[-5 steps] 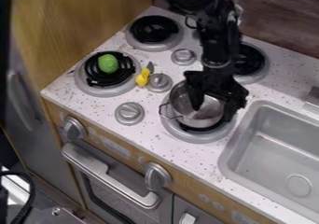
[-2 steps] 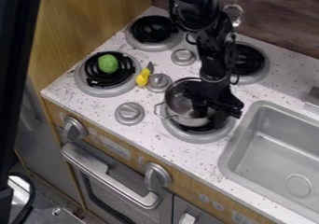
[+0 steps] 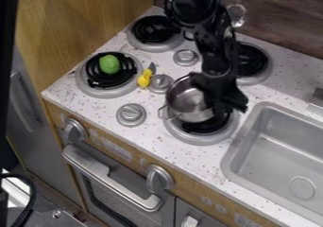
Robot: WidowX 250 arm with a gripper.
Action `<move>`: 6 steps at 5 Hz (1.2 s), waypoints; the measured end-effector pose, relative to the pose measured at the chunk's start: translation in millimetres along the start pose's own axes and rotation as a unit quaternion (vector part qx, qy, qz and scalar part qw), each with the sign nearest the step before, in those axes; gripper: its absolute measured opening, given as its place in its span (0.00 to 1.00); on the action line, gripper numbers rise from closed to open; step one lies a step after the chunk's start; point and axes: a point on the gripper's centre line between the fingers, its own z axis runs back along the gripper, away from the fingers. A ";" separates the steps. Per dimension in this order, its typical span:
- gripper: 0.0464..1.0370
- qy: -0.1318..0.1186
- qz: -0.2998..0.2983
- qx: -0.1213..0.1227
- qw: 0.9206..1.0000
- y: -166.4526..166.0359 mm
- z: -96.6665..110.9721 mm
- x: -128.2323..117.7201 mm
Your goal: Move the silver pot in the upper right of the burner
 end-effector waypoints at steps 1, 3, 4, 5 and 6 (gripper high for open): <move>0.02 -0.065 -0.035 0.002 0.997 -12.3 4.0 28.3; 0.02 -0.126 -0.051 -0.003 0.991 -18.7 -4.3 73.4; 0.02 -0.140 -0.067 0.009 0.988 -21.1 -15.9 93.0; 0.02 -0.146 -0.065 0.014 0.987 -21.1 -24.7 112.2; 0.02 -0.148 -0.057 0.010 0.987 -20.5 -38.2 127.5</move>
